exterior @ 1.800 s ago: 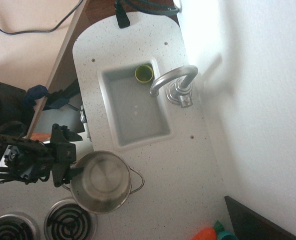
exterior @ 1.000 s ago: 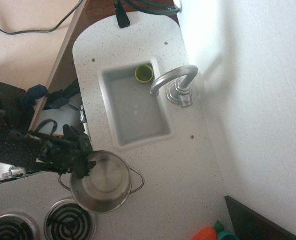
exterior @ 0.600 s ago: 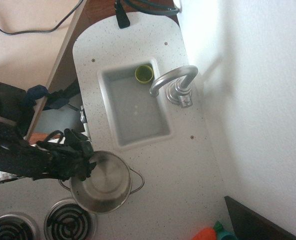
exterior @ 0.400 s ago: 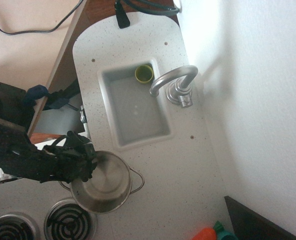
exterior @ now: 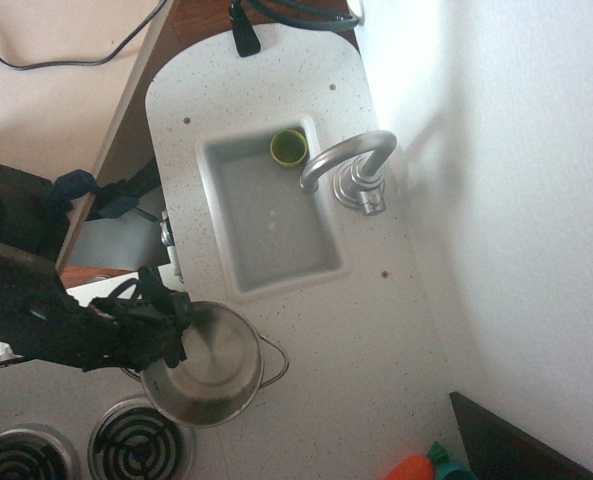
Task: Pick up pot
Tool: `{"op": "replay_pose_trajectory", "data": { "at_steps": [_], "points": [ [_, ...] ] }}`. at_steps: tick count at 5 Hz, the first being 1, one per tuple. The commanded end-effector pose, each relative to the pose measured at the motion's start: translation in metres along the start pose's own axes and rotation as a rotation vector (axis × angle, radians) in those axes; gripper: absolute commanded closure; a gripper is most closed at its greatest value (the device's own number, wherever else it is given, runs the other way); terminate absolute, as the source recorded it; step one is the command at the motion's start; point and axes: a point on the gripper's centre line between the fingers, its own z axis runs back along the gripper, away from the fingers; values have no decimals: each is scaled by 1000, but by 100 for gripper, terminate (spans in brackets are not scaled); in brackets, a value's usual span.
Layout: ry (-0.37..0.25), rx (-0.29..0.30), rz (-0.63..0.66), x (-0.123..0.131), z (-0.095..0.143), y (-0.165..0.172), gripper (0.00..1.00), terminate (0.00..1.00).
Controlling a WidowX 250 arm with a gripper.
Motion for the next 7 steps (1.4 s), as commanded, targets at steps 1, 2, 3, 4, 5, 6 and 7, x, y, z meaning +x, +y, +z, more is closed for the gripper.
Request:
{"op": "replay_pose_trajectory", "data": {
  "at_steps": [1, 2, 3, 4, 5, 6, 7],
  "points": [
    [-12, 5, -10, 3, 0, -5, 0, 0],
    [-25, 9, -29, 5, 2, -8, 100, 0],
    [-64, -7, -70, 8, 12, -14, 100, 0],
    [-112, -21, -119, 8, 24, -19, 100, 0],
    [-190, -35, -141, 11, 43, -22, 100, 0],
    [-255, -52, -146, 12, 59, -20, 100, 0],
    [-250, -50, -152, 12, 57, -21, 100, 0]
  ]
}}
